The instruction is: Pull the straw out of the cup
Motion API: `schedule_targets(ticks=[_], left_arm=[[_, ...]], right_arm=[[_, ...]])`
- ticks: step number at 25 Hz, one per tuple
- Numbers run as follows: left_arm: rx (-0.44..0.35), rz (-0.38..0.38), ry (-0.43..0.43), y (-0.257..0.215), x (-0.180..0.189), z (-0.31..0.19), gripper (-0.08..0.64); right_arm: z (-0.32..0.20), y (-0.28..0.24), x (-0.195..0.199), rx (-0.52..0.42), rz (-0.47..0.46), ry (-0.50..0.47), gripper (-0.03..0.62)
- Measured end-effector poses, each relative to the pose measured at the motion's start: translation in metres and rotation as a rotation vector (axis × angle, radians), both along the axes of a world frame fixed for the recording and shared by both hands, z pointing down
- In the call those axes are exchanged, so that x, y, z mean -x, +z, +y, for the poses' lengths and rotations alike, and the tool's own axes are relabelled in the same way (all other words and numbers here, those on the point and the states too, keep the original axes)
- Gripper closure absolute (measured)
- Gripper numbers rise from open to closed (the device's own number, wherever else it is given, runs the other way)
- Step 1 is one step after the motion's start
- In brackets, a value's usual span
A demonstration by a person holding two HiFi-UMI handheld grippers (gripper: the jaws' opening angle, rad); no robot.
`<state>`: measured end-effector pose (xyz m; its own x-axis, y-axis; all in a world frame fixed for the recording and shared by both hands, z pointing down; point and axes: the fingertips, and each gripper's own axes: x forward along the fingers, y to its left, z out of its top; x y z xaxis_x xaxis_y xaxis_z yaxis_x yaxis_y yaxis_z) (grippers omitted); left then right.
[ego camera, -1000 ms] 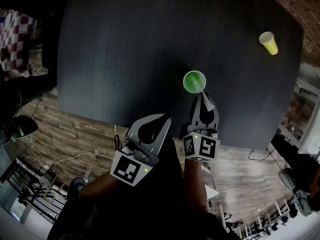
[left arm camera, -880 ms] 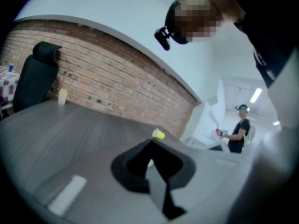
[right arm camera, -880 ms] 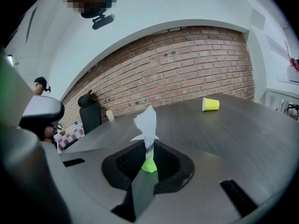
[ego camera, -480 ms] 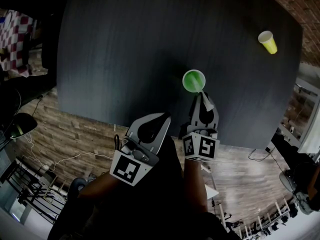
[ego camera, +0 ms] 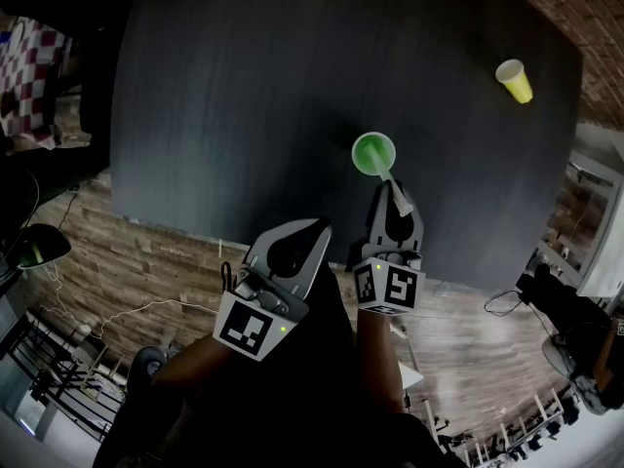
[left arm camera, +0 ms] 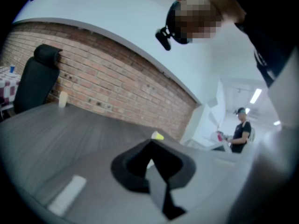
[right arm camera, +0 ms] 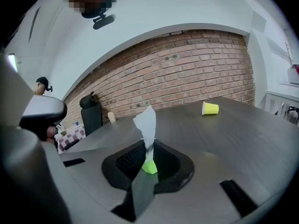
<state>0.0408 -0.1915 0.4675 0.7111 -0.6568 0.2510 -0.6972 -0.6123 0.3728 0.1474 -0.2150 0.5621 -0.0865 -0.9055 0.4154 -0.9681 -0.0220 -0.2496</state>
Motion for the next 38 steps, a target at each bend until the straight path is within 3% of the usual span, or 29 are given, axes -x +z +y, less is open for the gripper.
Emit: schedule_targets(ticks=[23, 38], left_arm=[[-0.105, 0.034, -0.018, -0.051, 0.005, 0.026, 0.557], [-0.201, 0.022, 0.005, -0.087, 0.008, 0.073, 0.557]], right_arm=[[0.034, -0.06, 0.0, -0.074, 0.036, -0.002, 0.549], [0.087, -0.108, 0.005, -0.127, 0.065, -0.023, 0.549]])
